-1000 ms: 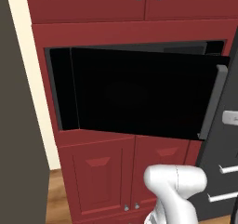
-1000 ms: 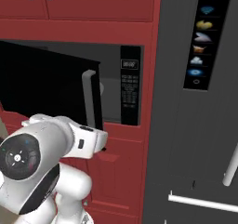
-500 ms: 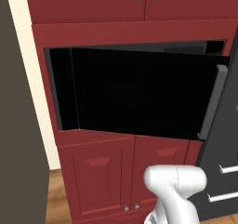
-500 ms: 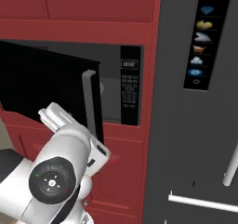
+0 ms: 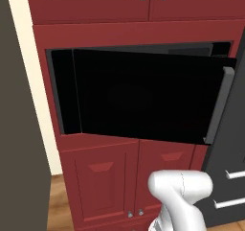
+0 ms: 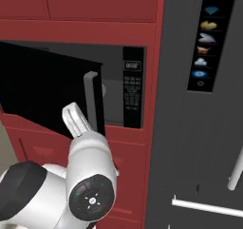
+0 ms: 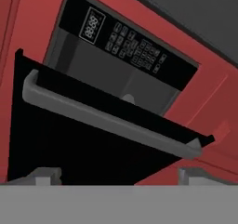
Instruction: Place the sponge inside the microwave to prepare for sanitizing.
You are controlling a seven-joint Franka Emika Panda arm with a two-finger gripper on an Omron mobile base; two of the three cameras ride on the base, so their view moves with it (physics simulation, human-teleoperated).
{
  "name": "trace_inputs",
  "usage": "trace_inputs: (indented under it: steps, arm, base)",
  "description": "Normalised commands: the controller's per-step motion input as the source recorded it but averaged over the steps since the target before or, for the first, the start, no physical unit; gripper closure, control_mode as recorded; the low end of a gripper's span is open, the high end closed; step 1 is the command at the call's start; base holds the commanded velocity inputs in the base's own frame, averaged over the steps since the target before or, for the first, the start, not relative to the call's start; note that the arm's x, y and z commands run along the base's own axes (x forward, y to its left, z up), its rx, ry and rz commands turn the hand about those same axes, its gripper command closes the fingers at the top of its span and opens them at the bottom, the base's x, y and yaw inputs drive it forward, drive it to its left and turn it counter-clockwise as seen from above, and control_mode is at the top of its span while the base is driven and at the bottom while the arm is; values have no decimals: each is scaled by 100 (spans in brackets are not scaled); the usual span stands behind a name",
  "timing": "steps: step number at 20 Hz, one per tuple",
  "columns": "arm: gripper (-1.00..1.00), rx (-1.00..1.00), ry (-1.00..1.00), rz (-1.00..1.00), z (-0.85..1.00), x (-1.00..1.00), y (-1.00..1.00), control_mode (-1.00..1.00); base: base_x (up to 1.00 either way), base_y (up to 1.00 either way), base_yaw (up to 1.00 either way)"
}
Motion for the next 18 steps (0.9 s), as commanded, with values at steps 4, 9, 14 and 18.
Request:
trace_inputs:
  steps: [4, 9, 14, 18]
  arm:
    - [-100, 21, 2, -1, -4, 29, -24, -100]
    - [-100, 1, -3, 3, -2, 40, 0, -100]
    - [-100, 1, -3, 0, -2, 45, 0, -100]
    - [-100, 3, 0, 0, 0, 25, 0, -100]
  base:
    - [0, 0, 0]
    - [0, 0, 0]
    - [0, 0, 0]
    - [0, 0, 0]
